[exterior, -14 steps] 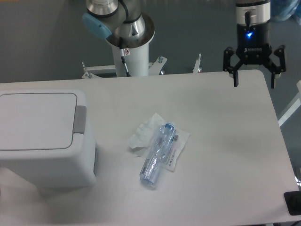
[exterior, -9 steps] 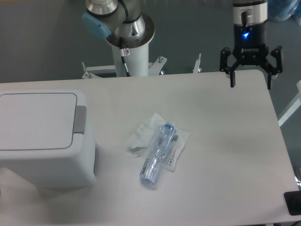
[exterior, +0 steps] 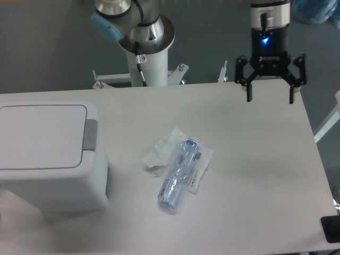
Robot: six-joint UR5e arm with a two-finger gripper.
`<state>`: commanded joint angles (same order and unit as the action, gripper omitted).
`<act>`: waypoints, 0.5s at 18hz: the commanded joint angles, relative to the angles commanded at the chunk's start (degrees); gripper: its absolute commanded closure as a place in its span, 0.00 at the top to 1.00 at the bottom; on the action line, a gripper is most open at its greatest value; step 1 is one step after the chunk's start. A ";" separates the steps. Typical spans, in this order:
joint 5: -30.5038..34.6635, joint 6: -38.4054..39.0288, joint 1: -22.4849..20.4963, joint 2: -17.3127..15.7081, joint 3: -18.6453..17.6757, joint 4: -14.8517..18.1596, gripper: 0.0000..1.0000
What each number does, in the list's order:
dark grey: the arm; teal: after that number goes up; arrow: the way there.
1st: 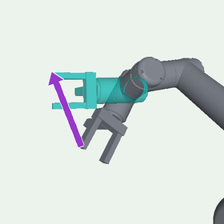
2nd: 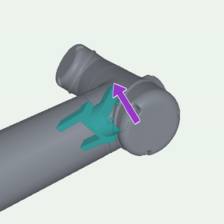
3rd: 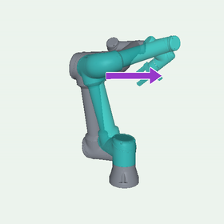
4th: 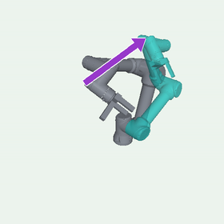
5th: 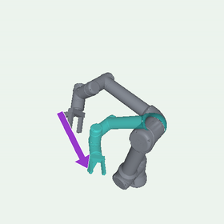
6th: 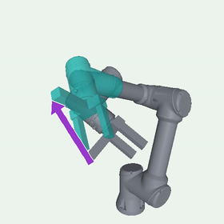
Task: Open the trash can
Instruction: 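Move the open gripper across the table toward the white trash can lid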
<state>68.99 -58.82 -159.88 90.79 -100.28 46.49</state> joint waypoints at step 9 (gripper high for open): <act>-0.09 24.97 8.70 0.00 1.23 -0.18 1.00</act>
<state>68.91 -33.86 -151.18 90.79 -99.05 46.32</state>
